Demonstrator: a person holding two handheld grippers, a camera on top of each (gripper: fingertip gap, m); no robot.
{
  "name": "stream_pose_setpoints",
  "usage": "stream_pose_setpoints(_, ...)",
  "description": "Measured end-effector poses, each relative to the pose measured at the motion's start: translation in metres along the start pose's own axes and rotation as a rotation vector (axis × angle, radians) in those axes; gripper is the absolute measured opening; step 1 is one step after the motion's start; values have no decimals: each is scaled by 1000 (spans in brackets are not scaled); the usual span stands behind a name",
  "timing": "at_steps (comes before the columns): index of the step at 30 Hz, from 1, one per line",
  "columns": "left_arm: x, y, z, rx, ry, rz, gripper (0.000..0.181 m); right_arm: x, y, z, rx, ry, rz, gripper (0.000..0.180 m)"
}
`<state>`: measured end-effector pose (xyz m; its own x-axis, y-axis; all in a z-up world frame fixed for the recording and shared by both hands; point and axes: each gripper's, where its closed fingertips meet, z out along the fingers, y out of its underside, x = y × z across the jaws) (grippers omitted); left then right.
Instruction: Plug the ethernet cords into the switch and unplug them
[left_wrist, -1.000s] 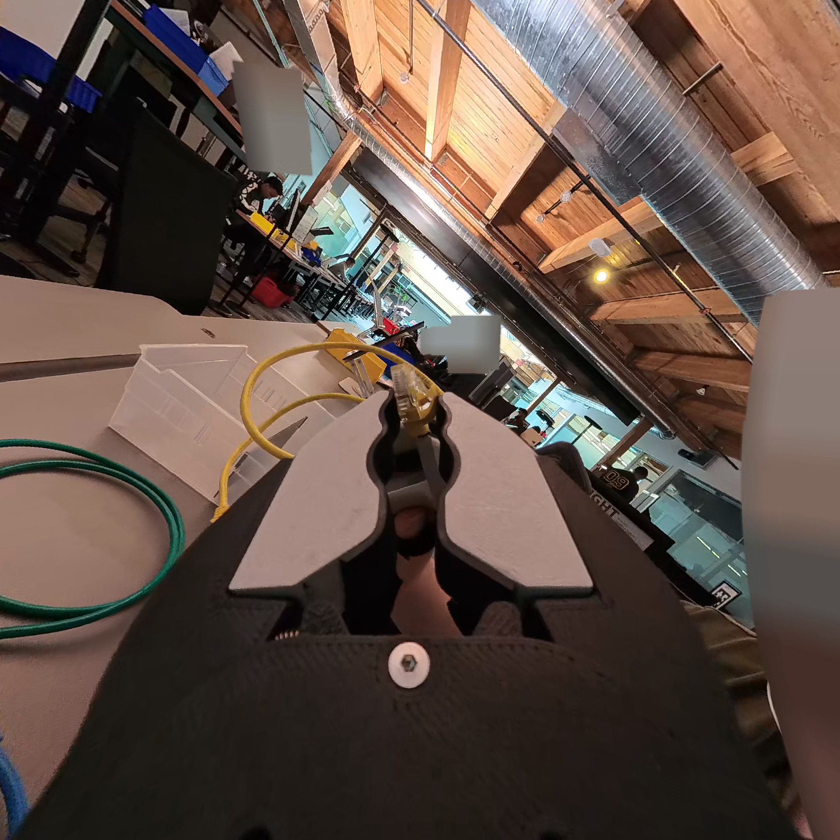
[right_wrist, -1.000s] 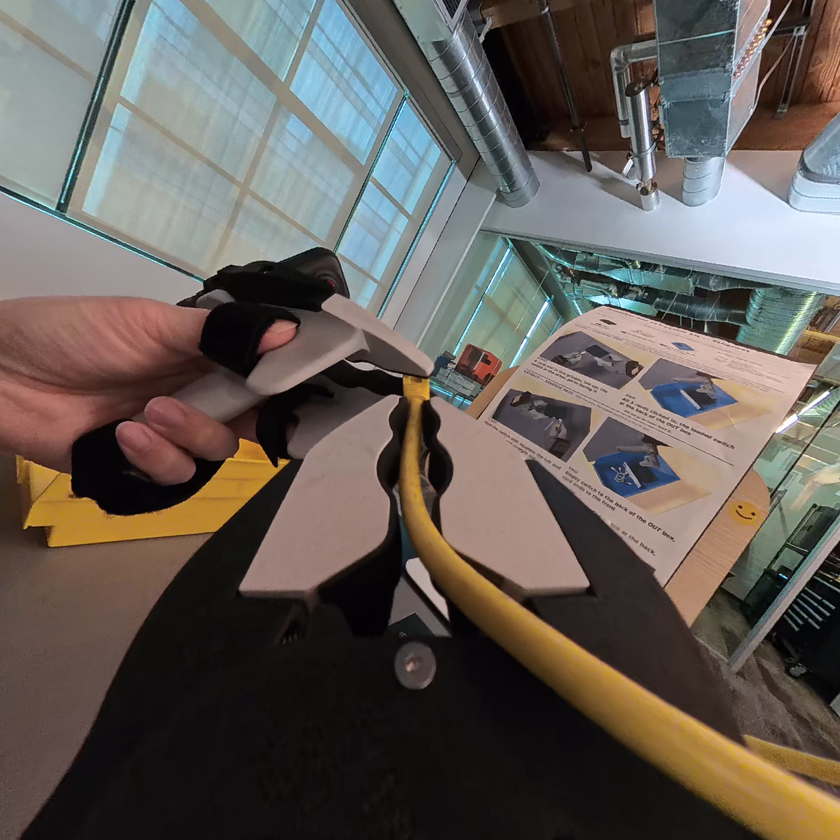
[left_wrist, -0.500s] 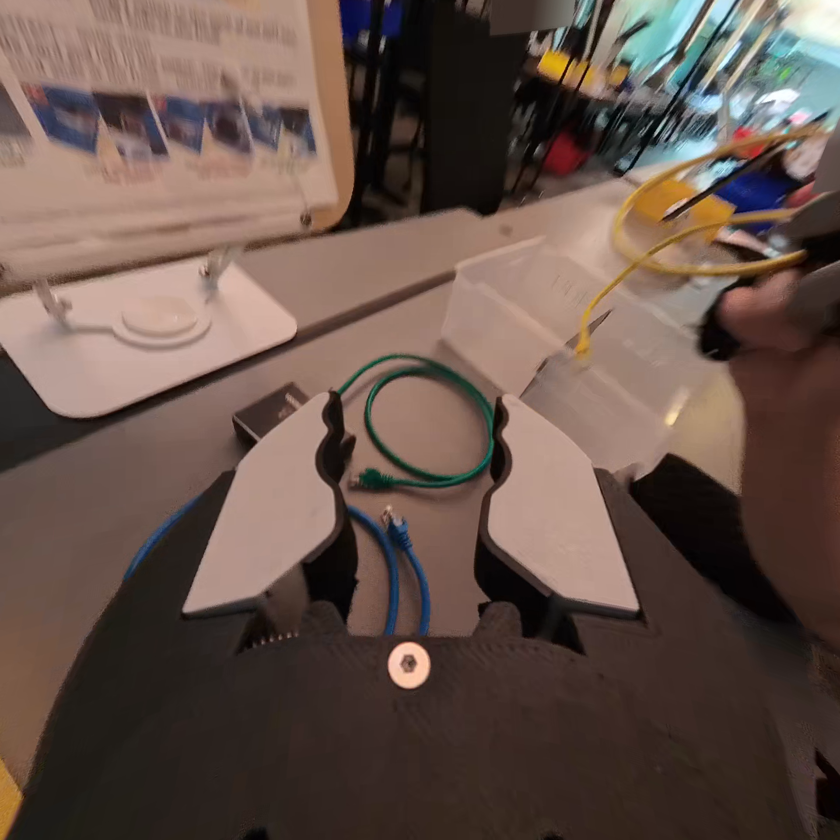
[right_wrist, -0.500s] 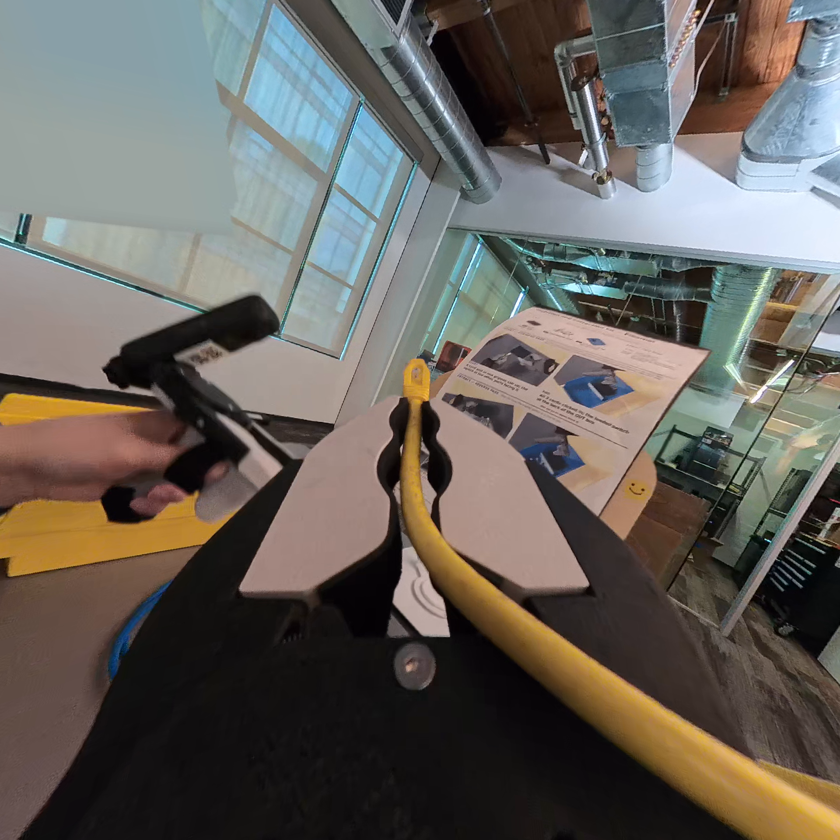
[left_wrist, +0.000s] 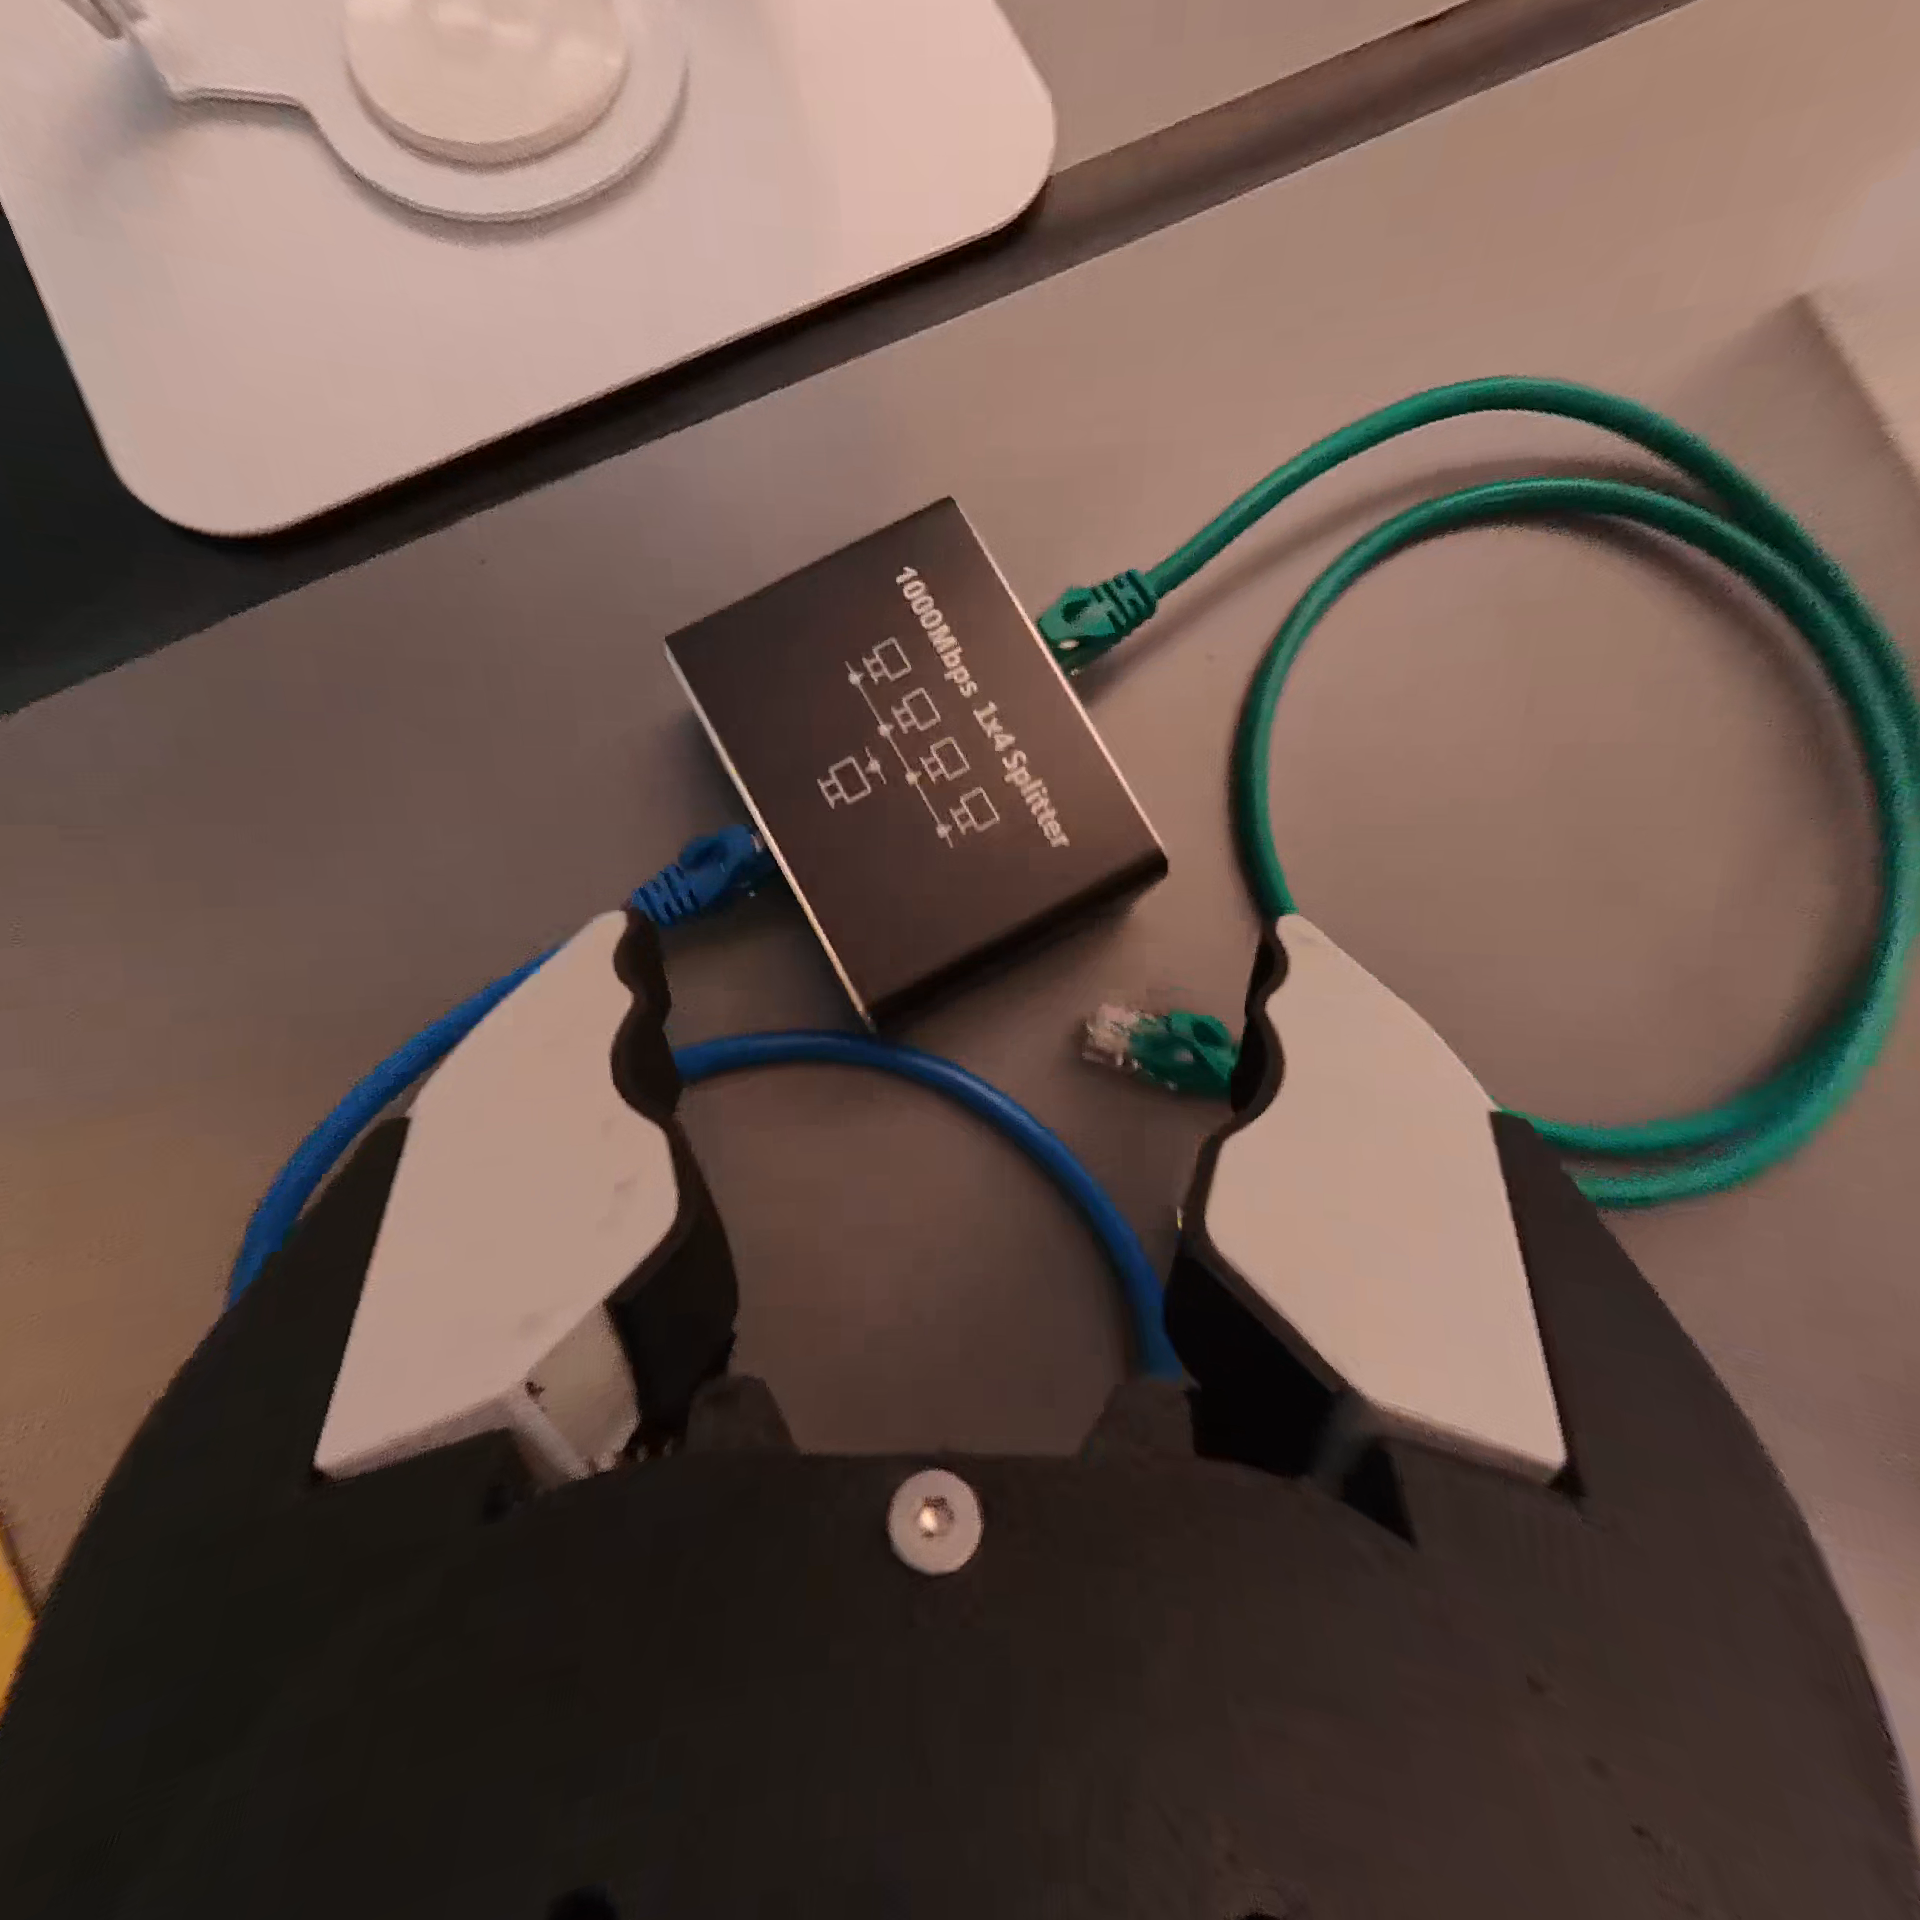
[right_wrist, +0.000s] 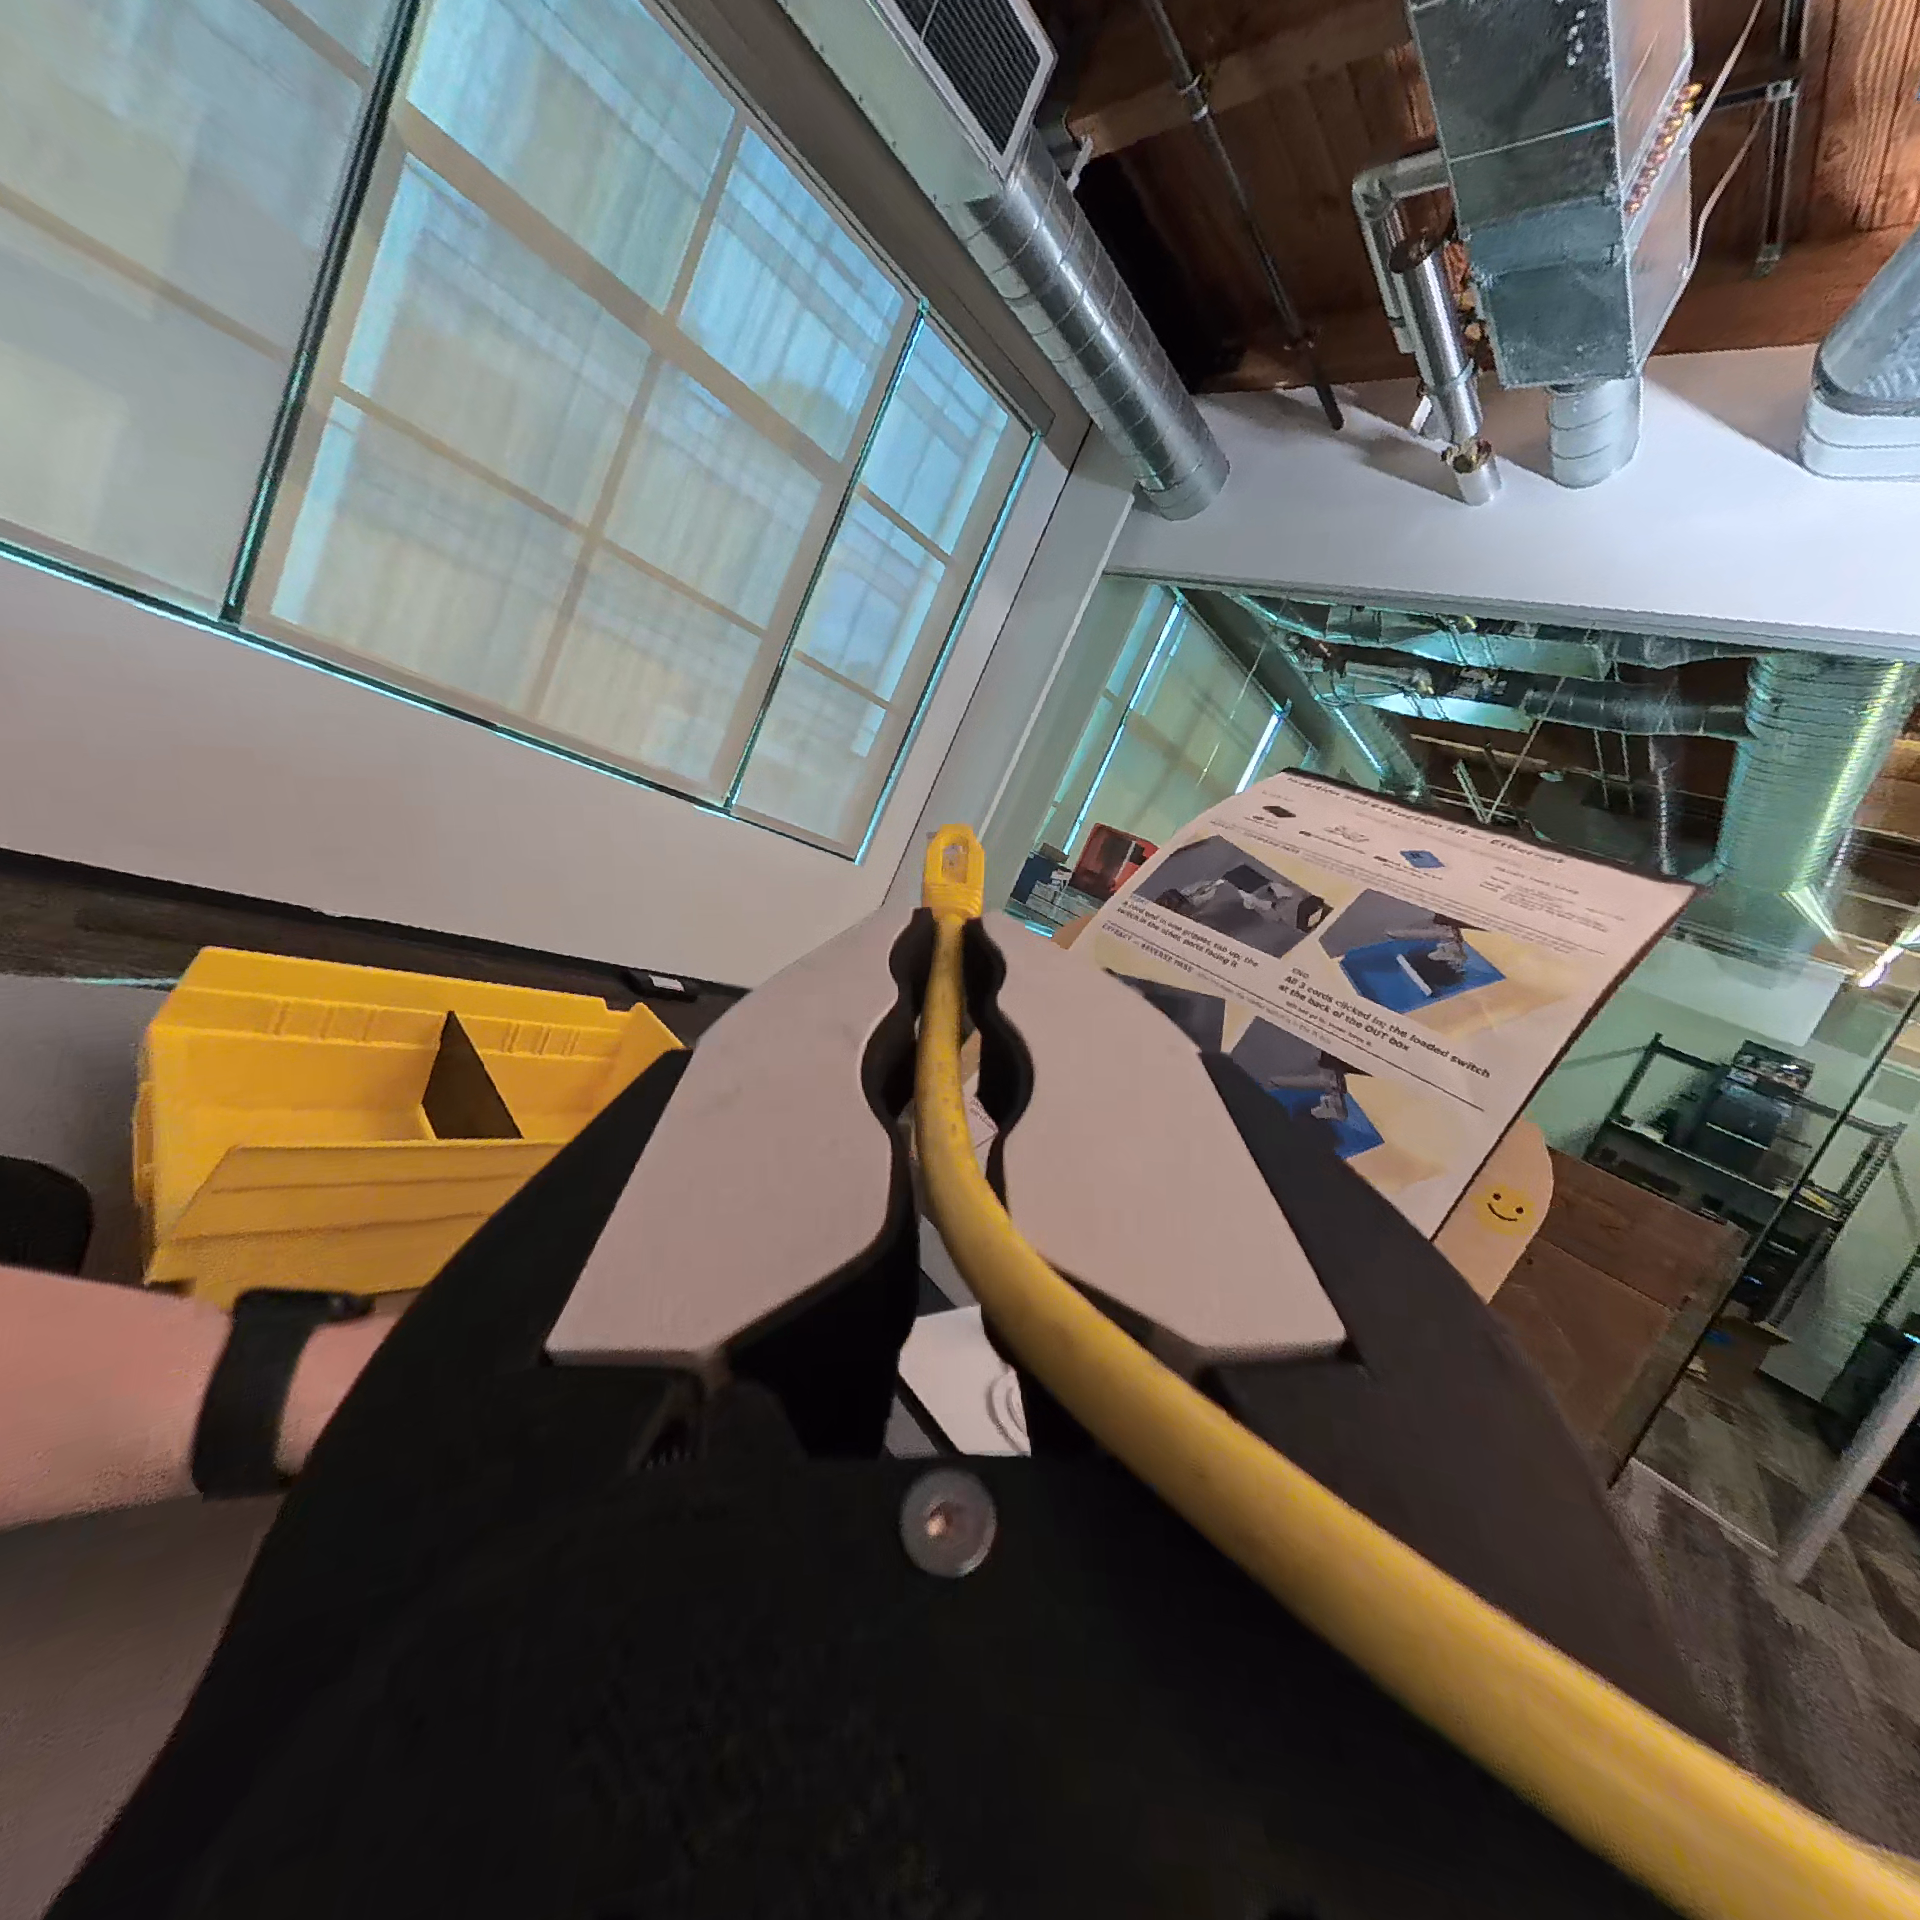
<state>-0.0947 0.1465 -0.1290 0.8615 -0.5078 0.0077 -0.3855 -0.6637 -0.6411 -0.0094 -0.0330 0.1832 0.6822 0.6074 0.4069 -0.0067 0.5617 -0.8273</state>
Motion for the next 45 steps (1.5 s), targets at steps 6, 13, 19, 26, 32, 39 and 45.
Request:
stream_pose_setpoints(6,-12,0,25,-65,-149,-60,111,10,-8,-7,20,18,11,6)
stream_pose_setpoints(13,-12,10,20,-185,-102,-46,110,23,-18,-17,44,31,41,6)
stream_pose_setpoints(19,1,33,-1,-229,93,84,110,23,-16,-17,40,3,70,6)
stream_pose_setpoints(26,11,60,-39,-305,314,205,109,16,-11,-14,18,-37,63,6)
stream_pose_setpoints(32,21,38,-62,-237,506,520,104,20,-10,-16,14,-30,54,6)
stream_pose_setpoints(39,24,58,-36,-448,544,940,118,28,1,-18,-14,-17,51,6)
stream_pose_setpoints(45,23,68,-12,-529,539,1145,126,36,11,-19,-48,10,38,6)
